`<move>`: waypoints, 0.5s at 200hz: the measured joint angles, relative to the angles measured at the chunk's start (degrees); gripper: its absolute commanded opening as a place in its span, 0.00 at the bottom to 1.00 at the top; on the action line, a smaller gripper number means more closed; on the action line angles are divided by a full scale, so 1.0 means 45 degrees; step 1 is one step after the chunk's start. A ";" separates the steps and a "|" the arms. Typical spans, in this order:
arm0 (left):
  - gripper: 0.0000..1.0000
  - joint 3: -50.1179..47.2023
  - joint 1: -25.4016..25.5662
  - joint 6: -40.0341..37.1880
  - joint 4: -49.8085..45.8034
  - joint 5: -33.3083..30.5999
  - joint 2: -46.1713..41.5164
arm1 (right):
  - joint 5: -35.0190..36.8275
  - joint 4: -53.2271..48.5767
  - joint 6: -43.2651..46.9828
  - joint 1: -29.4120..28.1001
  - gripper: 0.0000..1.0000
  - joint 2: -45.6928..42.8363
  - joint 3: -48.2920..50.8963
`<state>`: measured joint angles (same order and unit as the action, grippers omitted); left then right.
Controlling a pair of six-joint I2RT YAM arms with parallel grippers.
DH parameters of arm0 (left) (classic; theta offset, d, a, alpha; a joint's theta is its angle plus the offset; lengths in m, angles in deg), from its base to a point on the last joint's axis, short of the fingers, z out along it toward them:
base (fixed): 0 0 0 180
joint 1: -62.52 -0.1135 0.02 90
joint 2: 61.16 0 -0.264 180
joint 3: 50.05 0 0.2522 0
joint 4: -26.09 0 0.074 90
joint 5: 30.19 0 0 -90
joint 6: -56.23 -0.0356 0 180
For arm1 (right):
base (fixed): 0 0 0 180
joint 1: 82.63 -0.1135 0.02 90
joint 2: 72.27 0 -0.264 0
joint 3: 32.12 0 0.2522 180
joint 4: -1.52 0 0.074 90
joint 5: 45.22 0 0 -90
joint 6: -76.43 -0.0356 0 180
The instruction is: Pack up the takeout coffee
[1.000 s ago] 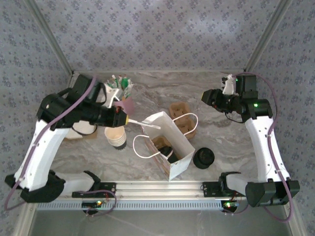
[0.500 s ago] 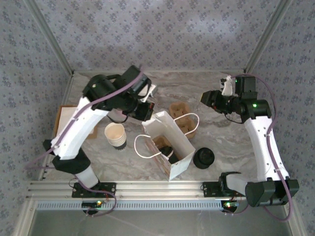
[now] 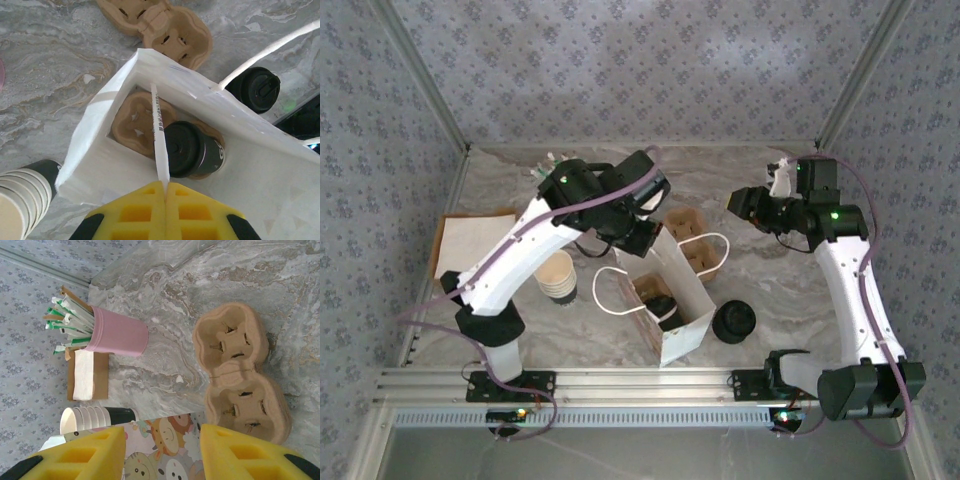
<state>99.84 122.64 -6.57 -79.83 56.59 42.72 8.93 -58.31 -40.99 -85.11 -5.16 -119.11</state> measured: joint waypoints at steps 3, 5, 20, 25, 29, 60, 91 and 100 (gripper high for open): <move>0.00 0.0000 0.0044 0.0019 0.0000 -0.0039 0.0058 | 0.0000 0.0005 0.0000 0.0000 0.46 0.0000 0.0010; 0.00 0.0000 0.0063 0.0024 0.0000 -0.0068 0.0083 | 0.0000 0.0005 0.0000 0.0000 0.46 0.0000 0.0019; 0.03 -0.0005 0.0175 0.0117 -0.0005 -0.0253 0.0321 | -0.0005 0.0010 0.0000 0.0000 0.46 0.0000 0.0049; 0.05 -0.0019 0.0199 0.0136 0.0000 -0.0311 0.0393 | -0.0005 0.0015 0.0000 0.0000 0.46 0.0000 0.0053; 0.06 -0.0039 0.0233 0.0160 0.0000 -0.0359 0.0452 | -0.0005 0.0010 0.0000 0.0000 0.46 0.0000 0.0058; 0.27 -0.0248 0.0228 0.0325 0.0000 -0.0636 0.0675 | -0.0044 0.0107 0.0000 0.0000 0.46 0.0000 0.0102; 0.47 -0.0238 0.0262 0.0325 -0.0005 -0.0840 0.0874 | -0.0049 0.0151 0.0000 -0.0053 0.46 0.0000 0.0180; 0.50 -0.0180 0.0262 0.0359 -0.0005 -0.0869 0.0899 | -0.0049 0.0155 0.0000 -0.0068 0.46 0.0000 0.0185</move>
<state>99.04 123.82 -4.95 -79.85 52.67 46.76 8.71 -57.61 -40.99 -85.42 -5.16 -118.28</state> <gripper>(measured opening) 0.460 0.461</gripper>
